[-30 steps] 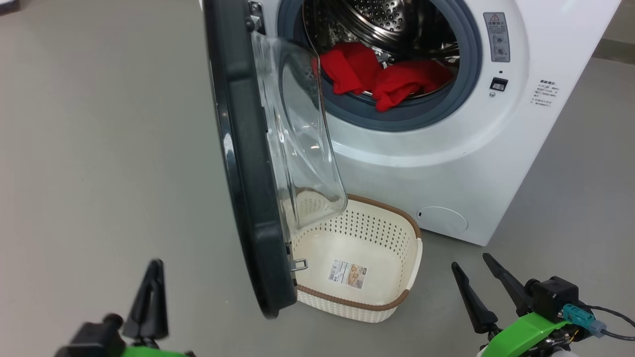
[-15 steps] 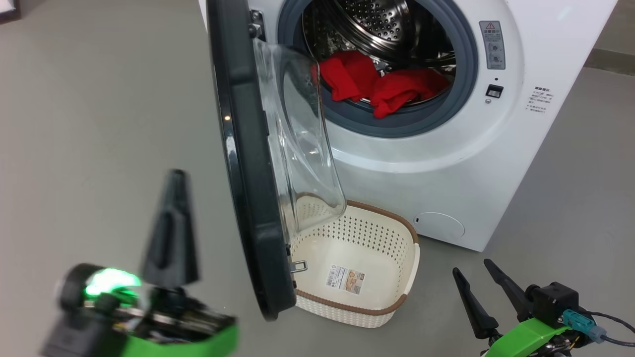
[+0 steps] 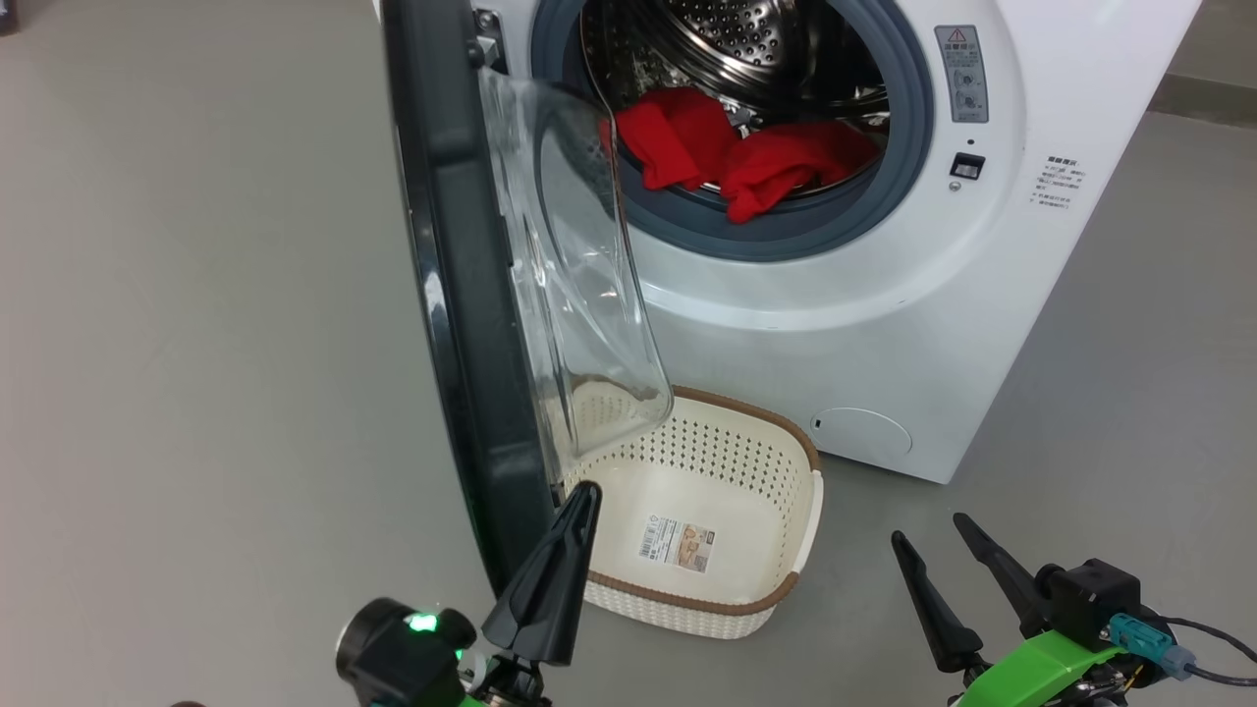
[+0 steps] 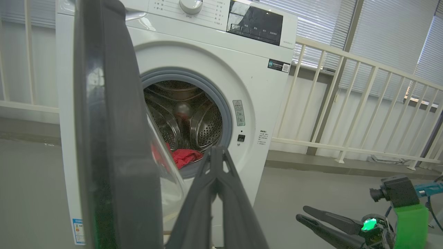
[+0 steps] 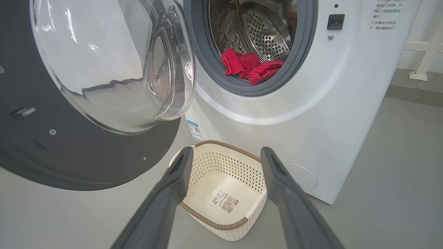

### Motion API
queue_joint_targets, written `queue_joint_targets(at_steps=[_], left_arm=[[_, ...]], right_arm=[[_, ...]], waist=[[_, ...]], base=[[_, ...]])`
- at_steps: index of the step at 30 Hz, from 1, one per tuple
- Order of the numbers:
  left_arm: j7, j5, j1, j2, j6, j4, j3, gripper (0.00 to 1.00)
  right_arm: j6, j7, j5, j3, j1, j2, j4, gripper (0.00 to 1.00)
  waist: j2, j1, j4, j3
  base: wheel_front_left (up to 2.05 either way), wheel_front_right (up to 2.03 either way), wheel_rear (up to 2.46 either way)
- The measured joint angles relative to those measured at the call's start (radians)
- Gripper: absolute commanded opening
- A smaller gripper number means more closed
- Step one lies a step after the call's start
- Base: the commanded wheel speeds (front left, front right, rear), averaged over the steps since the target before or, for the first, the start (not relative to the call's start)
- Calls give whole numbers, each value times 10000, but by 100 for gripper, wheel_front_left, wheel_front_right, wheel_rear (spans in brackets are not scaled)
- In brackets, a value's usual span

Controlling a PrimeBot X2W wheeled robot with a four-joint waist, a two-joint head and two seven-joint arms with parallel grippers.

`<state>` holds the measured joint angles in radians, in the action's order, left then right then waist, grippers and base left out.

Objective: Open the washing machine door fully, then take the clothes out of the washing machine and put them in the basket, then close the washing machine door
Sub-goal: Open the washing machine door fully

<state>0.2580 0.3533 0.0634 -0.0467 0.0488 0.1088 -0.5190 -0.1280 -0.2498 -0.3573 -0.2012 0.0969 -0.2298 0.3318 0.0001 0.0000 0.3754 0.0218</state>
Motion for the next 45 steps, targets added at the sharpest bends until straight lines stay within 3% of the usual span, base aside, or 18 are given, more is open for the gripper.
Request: queue_joint_targets(at_steps=[14, 27, 45], left_arm=[[-2, 731, 543, -2, 88, -2334, -27, 0], [-2, 811, 717, 155, 77, -2857, 426, 0], [-15, 309, 266, -6, -136, -2905, 3591, 0]], right_arm=[[0, 0, 0, -33, 6, -2, 2, 100], [0, 0, 42, 35, 8, 4, -23, 100], [0, 0, 44, 73, 10, 27, -86, 100]], waist=[[0, 0, -158, 128], [0, 0, -95, 185], [0, 0, 68, 368]], base=[[0, 0, 0], [0, 0, 0], [0, 0, 0]])
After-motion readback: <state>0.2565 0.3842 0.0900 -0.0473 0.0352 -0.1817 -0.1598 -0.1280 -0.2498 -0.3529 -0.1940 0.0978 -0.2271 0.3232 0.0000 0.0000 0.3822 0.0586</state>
